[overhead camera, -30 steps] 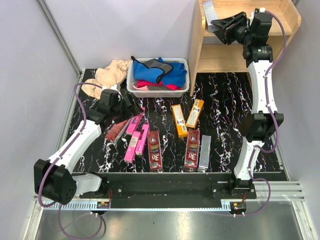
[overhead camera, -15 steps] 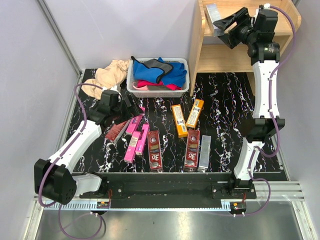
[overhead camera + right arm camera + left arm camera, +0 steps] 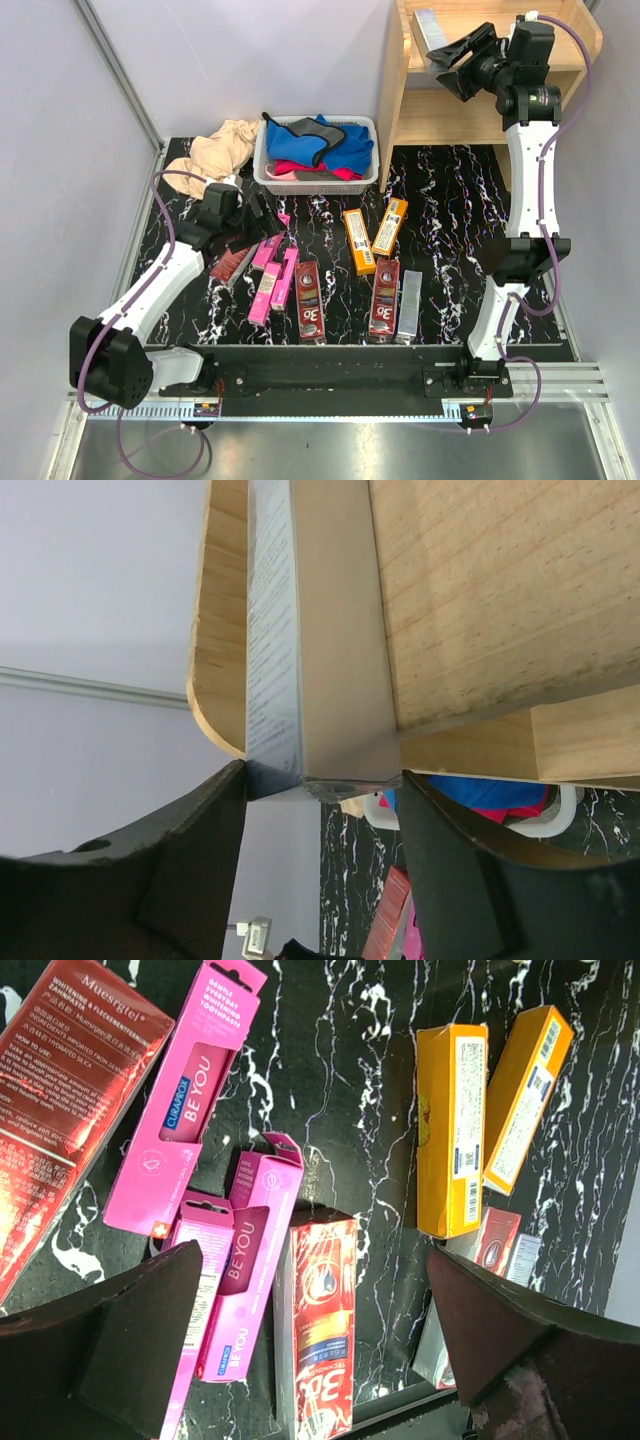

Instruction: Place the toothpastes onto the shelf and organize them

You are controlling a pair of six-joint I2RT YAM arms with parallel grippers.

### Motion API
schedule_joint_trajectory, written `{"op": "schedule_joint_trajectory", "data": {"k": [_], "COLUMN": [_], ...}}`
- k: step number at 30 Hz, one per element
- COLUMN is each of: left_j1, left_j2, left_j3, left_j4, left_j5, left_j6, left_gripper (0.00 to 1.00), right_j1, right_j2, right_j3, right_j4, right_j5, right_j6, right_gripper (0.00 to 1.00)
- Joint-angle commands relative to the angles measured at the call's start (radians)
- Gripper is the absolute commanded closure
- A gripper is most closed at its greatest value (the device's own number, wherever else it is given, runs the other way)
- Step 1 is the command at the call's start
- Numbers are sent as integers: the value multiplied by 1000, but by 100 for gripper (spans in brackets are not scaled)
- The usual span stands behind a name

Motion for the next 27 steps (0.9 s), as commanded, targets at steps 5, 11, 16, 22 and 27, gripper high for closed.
{"op": "schedule_joint_trajectory", "data": {"k": [5, 11, 16, 22, 27], "left_j1": [-3, -3, -3, -3, -3], "left_j2": [11, 9, 8, 11, 11], "left_j3": [-17, -24, -27, -30, -30], "left_j4": [49, 52, 52, 53, 51], "left_j5": [28, 28, 28, 29, 35], "left_j6": [1, 2, 4, 7, 8], "left_gripper": [1, 1, 1, 1, 1], "right_j1": [5, 3, 35, 58, 60], "right_j2": [-96, -26, 31, 80, 93], "right_j3": [5, 36, 80, 129, 126], "right_j4": [23, 35, 49, 86, 112], "right_j5": [20, -12, -63, -114, -127], "right_j6": [-25, -8, 22, 56, 78], "right_gripper": [54, 69, 70, 68, 61]}}
